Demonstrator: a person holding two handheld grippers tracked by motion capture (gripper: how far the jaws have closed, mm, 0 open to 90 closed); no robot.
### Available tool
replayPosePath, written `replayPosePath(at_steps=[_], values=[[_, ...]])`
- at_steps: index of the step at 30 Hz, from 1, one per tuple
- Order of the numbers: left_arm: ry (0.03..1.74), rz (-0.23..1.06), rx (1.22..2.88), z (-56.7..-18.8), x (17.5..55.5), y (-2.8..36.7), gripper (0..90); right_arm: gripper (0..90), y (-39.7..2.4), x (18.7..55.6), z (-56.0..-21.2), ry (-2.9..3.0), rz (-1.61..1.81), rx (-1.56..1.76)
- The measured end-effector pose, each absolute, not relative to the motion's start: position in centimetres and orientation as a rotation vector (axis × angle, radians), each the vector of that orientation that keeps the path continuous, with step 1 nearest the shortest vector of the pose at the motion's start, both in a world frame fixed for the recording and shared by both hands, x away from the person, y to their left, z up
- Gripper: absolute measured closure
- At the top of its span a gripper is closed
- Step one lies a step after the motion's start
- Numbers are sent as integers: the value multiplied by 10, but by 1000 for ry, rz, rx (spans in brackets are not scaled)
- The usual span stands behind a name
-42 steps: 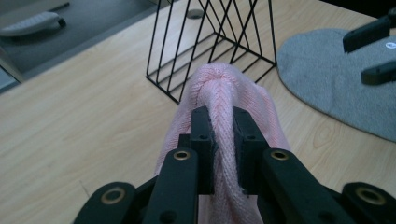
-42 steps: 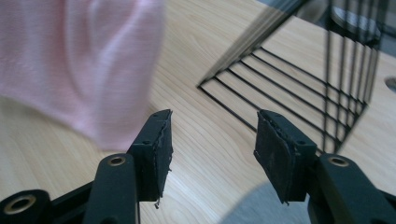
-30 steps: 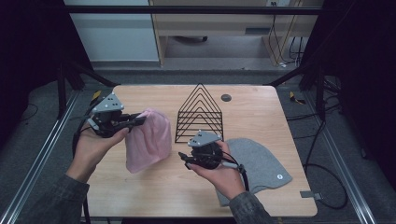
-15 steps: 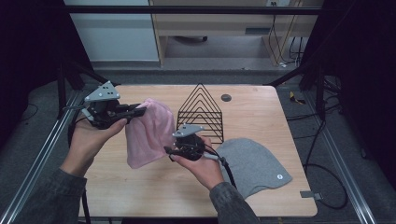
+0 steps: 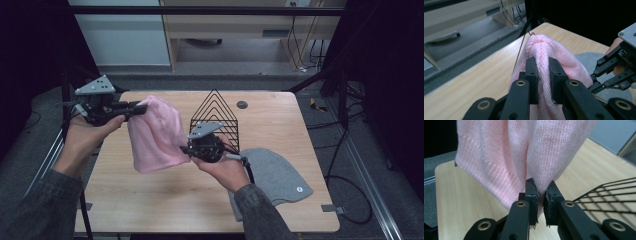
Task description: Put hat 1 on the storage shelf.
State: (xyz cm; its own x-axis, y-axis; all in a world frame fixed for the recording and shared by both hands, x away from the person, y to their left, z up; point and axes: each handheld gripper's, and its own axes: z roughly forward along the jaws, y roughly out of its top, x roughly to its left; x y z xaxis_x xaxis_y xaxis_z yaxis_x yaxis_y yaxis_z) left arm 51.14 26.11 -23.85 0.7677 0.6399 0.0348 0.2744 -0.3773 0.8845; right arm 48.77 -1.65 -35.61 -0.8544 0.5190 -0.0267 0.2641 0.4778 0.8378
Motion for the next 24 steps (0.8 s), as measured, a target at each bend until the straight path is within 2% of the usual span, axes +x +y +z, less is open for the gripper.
replayPosePath(at_steps=[4,8,24], values=[[692,479,1932,-219,533,256,797,830,-26,504,-325,2425,1304,648],[712,491,1916,-215,544,253,797,831,-31,518,-312,2408,1318,660],[719,525,1888,-197,562,238,796,830,-42,536,-295,2394,1309,650]])
